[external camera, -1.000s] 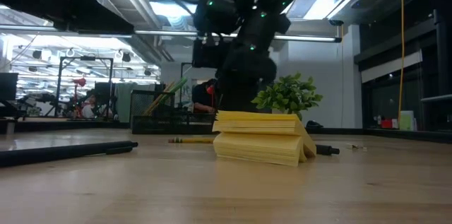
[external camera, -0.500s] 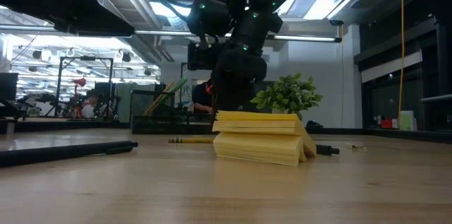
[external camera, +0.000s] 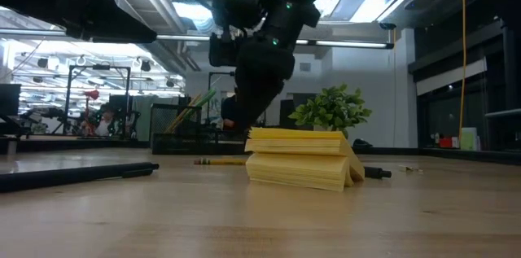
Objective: Pick and place office supplies into organizer
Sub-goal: Put the pencil into the desk organizer
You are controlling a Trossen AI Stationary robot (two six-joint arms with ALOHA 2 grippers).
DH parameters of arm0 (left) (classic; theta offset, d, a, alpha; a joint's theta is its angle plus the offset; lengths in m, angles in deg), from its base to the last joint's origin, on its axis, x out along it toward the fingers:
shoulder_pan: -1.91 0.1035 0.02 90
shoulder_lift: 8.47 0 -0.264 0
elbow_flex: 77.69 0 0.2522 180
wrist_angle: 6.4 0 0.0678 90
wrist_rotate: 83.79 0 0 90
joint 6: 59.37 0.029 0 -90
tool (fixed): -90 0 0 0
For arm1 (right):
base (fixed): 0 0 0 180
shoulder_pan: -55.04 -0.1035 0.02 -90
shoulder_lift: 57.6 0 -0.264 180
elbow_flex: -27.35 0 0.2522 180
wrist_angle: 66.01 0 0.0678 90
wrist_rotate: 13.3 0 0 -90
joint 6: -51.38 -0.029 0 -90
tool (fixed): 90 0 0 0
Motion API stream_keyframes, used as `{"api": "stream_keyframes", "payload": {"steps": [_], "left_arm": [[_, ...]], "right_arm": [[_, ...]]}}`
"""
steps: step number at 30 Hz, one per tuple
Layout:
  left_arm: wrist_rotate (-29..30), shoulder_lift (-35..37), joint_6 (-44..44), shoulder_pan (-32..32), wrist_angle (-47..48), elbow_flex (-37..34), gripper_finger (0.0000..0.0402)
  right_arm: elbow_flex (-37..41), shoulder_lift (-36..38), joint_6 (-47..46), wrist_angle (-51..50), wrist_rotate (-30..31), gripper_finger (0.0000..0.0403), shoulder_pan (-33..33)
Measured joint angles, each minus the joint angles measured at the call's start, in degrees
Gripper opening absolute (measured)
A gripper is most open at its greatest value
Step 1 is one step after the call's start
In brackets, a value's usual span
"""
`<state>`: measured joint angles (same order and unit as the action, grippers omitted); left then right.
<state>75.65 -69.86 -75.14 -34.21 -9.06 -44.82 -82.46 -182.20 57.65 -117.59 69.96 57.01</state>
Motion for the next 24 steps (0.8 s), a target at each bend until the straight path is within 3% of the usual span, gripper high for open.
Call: {"api": "stream_keyframes", "payload": {"steps": [20,24], "left_arm": [[-0.01,0.0,-0.04,0.02,-0.04,0.0,0.0132],[-0.03,0.0,-0.04,0.02,-0.02,0.0,0.0132]], "right_arm": [[-1.07,-4.63,1.53,-3.61,1.23,0.0156,-0.04],[-1.07,-4.68,1.59,-4.52,-1.49,0.0156,0.05]]}}
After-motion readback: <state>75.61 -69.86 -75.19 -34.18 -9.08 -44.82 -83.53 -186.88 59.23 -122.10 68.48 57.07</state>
